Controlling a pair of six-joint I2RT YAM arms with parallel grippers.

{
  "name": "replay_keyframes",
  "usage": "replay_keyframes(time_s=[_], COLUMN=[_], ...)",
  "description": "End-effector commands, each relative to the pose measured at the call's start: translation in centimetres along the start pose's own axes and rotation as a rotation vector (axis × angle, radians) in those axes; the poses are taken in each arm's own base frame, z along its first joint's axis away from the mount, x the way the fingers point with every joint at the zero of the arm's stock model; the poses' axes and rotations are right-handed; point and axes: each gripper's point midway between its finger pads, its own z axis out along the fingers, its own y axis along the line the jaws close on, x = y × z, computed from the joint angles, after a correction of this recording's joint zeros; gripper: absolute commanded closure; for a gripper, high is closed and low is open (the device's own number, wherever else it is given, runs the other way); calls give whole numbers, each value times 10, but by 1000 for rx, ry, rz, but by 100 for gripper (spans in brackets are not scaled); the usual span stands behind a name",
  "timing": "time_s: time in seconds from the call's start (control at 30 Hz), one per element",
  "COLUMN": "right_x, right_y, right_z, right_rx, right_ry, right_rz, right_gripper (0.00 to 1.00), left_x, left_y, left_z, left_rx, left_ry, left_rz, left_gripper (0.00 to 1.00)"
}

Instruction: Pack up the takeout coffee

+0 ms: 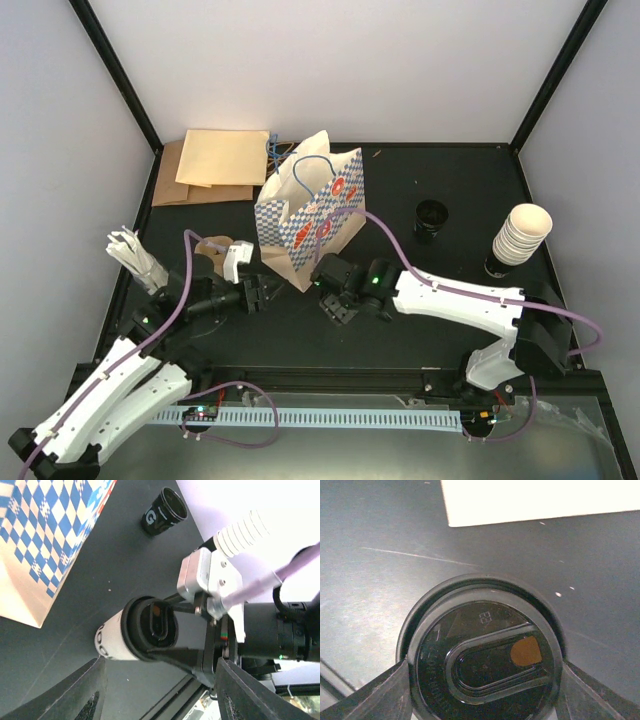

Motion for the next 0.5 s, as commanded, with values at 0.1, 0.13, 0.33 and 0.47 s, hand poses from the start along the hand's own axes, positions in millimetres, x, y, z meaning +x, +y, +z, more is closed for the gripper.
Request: replay_keyframes(time_s=[0.1,0.13,0.33,0.47], right_x=[20,22,32,29], right_y=[-54,-57,-52,-55], right_z=[2,3,14,11], right_rx=[98,101,78,96], right_ry=[46,51,96,80], right_rz=[137,145,136,145], right_gripper=[32,33,34,34], left_x=[-10,-10,-12,-25], left_y=[0,0,1,12], left_z=[-9,-9,-10,-19], left_rx=[-54,-53,-68,-195], left_ry=[-29,-29,-32,-49], left_rz=[30,29,42,82], left_gripper=[38,38,38,38])
